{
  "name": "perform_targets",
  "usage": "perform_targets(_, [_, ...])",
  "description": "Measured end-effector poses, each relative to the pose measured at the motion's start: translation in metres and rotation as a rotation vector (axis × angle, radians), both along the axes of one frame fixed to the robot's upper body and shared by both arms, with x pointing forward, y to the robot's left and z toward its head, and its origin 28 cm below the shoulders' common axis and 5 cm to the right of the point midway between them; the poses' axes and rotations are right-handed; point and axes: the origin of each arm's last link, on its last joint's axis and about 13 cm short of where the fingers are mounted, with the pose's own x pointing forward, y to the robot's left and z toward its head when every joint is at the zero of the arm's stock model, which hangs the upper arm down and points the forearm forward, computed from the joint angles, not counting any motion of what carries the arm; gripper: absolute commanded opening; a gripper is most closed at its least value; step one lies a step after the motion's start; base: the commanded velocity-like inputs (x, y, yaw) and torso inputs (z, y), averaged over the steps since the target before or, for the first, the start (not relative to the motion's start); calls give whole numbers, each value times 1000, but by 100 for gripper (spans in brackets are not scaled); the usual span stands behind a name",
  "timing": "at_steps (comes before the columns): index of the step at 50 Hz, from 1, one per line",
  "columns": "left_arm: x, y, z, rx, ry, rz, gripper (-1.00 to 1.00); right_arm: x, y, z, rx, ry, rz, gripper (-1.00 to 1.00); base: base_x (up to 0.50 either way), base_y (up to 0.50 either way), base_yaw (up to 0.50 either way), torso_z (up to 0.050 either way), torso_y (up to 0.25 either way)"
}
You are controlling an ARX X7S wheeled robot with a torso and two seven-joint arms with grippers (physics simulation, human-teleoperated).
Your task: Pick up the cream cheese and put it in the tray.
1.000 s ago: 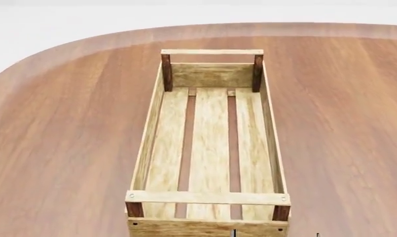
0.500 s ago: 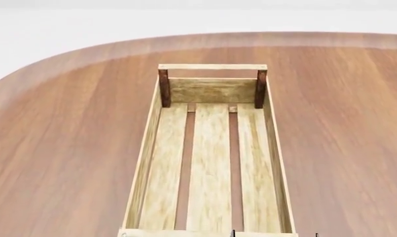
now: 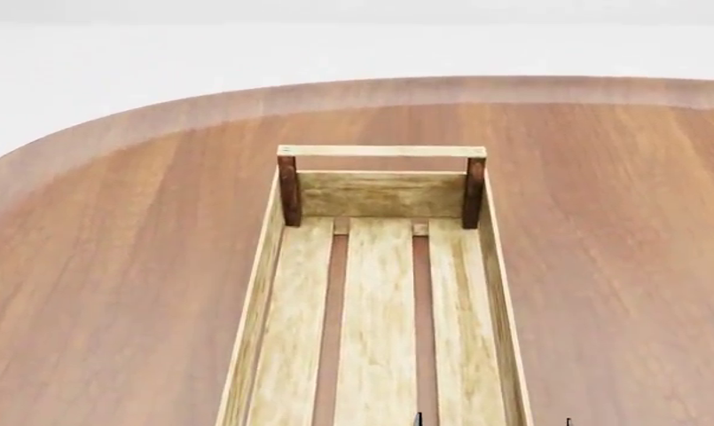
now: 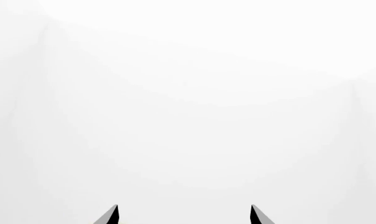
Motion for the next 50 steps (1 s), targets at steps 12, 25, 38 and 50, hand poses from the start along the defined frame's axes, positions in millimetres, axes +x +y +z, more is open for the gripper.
perform_targets(12, [0,0,0,-1,-1,0,100,0,0,0,-1,2,2,100,237,0,0,0,0])
perform_targets(25, [0,0,-1,-1,-1,0,100,0,0,0,4,-2,6,100,105,0,0,0,0])
perform_targets(38, [0,0,0,-2,-2,0,100,0,0,-1,3,-8,5,100,0,0,0,0,0])
perform_targets(50, [-1,0,0,-3,-3,0,100,0,-2,3,-4,-12,-43,100,0,0,0,0,0])
